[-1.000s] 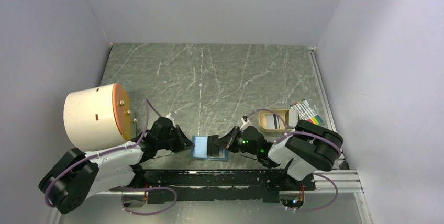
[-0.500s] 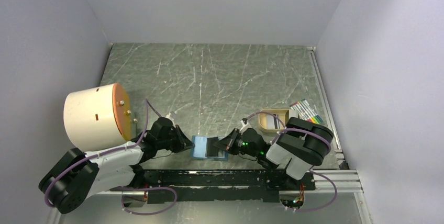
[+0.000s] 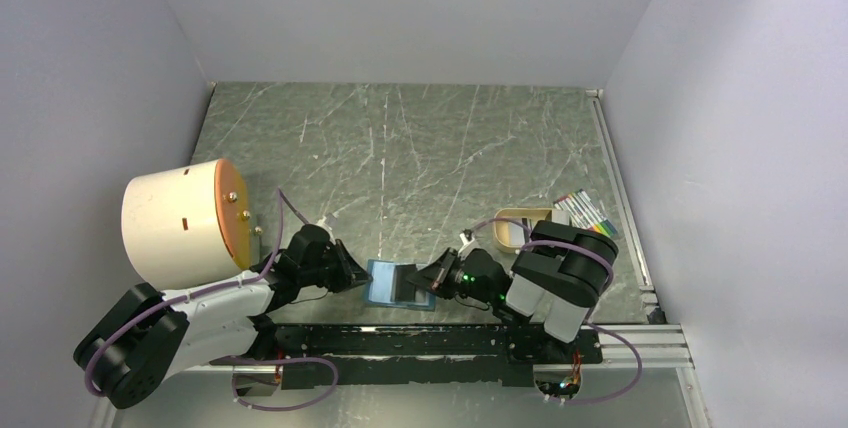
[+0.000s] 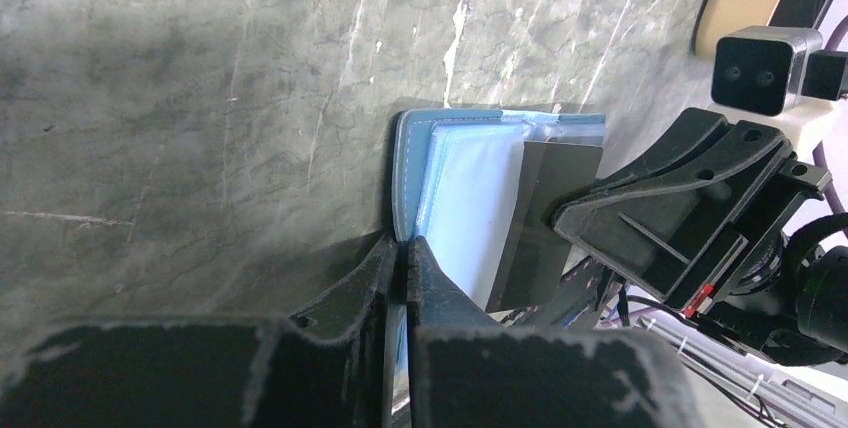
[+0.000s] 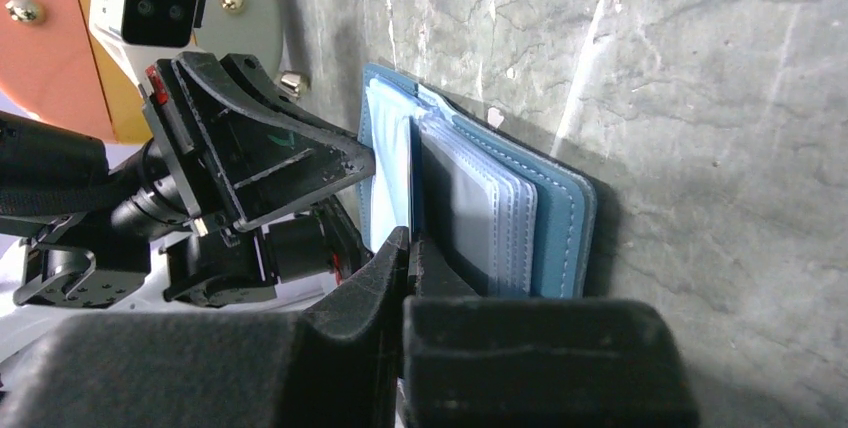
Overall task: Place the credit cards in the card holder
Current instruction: Insert the credit card into the card holder.
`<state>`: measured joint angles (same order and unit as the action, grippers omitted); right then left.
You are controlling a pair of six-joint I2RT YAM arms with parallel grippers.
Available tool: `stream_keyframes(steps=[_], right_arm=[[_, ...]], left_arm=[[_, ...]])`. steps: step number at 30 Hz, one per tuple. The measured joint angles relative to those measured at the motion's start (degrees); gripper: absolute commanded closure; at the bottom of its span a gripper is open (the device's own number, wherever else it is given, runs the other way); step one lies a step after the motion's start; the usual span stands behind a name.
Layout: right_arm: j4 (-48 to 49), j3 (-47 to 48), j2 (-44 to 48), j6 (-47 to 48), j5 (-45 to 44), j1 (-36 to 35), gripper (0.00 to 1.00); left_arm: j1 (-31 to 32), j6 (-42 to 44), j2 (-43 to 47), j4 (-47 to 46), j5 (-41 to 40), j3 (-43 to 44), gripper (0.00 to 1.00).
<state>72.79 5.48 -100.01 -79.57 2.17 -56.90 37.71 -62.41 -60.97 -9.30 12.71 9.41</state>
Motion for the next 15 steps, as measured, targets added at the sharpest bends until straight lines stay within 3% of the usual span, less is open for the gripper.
stream_keyframes(steps=[2,6,8,10,15], right_arm=[[-0.59,0.28,0.17,-0.02,0.02,-0.07,0.83],[-3.15,2.01,0.28,-0.02,0.94,-0.31,0.82],[-4.57,2.93,0.42,0.13,1.33,-0.33,0.77],[-8.68,4.5,1.88,0.5,1.53,-0.35,0.68],[-26.36,8.81,11.56,4.0,0.5,-0.46,0.58]], left_arm=[[0.0,0.0,-0.04,-0.02,0.02,0.0,0.91],[0.0,-0.02,-0.37,-0.37,0.02,0.0,0.91],[0.02,-0.07,-0.37,-0.37,0.02,0.0,0.91],[0.15,-0.07,-0.28,-0.35,0.02,0.0,0.91],[0.26,-0.24,0.37,-0.26,0.0,0.0,0.91]])
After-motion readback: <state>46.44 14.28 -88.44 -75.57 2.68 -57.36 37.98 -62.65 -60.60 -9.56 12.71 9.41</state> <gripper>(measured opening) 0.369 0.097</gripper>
